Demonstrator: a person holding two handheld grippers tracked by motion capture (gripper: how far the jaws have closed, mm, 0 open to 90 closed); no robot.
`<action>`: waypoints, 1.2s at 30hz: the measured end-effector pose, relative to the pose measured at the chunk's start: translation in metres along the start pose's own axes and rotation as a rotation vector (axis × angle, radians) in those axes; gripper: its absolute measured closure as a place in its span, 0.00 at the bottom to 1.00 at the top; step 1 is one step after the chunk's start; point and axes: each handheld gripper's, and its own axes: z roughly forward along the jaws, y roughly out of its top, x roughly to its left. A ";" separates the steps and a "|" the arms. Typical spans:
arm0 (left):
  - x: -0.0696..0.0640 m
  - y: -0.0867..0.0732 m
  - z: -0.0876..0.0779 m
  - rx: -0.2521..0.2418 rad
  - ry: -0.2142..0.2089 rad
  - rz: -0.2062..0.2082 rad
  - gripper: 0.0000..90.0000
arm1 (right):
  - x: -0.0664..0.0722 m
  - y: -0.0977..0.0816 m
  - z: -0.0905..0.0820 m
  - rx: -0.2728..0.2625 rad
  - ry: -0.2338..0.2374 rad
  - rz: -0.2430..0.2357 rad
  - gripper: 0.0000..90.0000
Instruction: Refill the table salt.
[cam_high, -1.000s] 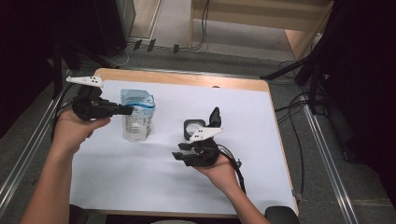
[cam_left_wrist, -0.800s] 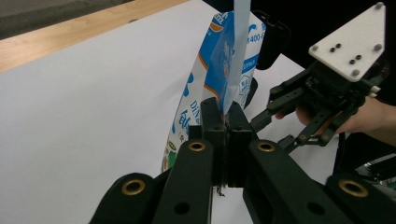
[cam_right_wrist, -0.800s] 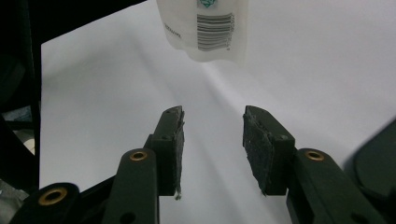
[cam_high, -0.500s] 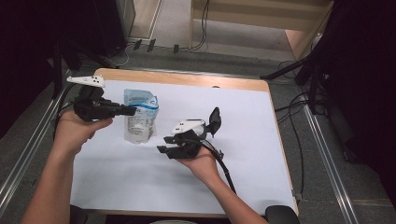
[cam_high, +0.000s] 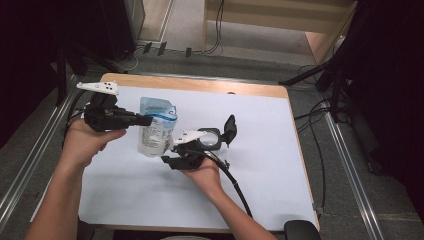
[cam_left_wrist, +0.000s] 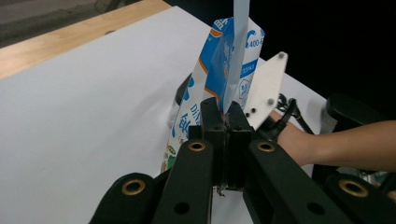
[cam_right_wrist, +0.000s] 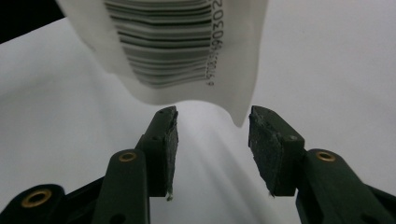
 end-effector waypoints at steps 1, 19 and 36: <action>-0.001 0.000 0.001 0.001 0.005 0.004 1.00 | 0.000 0.000 0.002 -0.006 -0.001 -0.001 0.59; -0.004 0.003 0.006 -0.001 -0.009 -0.023 1.00 | 0.000 -0.004 0.016 -0.063 -0.020 0.029 0.57; -0.002 0.002 0.011 -0.007 0.000 -0.047 1.00 | 0.014 -0.003 0.015 -0.107 -0.022 -0.028 0.52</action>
